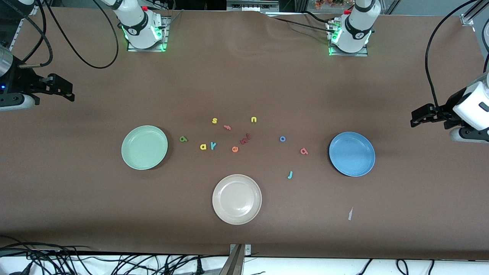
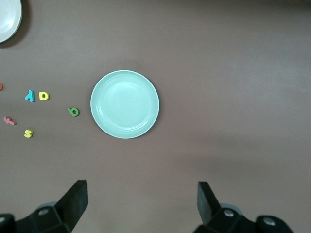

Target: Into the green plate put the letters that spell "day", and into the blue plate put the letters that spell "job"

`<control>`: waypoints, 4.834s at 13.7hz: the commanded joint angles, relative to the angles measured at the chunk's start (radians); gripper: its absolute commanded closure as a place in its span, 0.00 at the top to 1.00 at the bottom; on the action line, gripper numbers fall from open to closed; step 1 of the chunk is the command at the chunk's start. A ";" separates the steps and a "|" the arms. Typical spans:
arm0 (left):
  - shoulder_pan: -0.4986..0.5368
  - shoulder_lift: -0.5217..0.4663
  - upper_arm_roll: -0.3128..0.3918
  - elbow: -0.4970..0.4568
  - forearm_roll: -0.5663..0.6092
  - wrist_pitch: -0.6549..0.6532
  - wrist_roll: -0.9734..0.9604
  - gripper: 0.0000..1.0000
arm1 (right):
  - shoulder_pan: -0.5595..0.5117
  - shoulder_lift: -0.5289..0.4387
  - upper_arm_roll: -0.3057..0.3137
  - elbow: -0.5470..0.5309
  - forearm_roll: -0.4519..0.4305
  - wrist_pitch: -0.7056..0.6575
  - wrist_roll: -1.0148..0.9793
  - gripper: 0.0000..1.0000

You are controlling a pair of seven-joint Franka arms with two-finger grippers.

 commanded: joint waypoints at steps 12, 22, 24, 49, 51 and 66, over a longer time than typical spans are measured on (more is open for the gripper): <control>0.004 0.012 0.001 0.031 -0.009 -0.023 0.001 1.00 | 0.000 -0.010 -0.009 0.007 0.004 -0.023 -0.040 1.00; 0.005 0.012 -0.001 0.029 -0.010 -0.023 0.002 1.00 | 0.000 -0.011 -0.007 0.002 0.006 -0.033 -0.029 1.00; 0.005 0.012 0.001 0.029 -0.010 -0.023 0.002 1.00 | 0.000 -0.011 -0.009 0.002 0.006 -0.033 -0.031 1.00; 0.005 0.012 0.001 0.026 -0.004 -0.026 0.001 1.00 | 0.000 -0.033 -0.022 0.042 0.021 -0.038 -0.035 1.00; 0.005 0.012 0.001 0.027 -0.004 -0.029 0.002 1.00 | -0.003 -0.021 -0.022 0.042 0.021 -0.036 -0.040 1.00; 0.005 0.012 -0.001 0.026 -0.004 -0.039 0.002 1.00 | 0.003 0.024 -0.018 0.027 0.021 -0.032 -0.038 1.00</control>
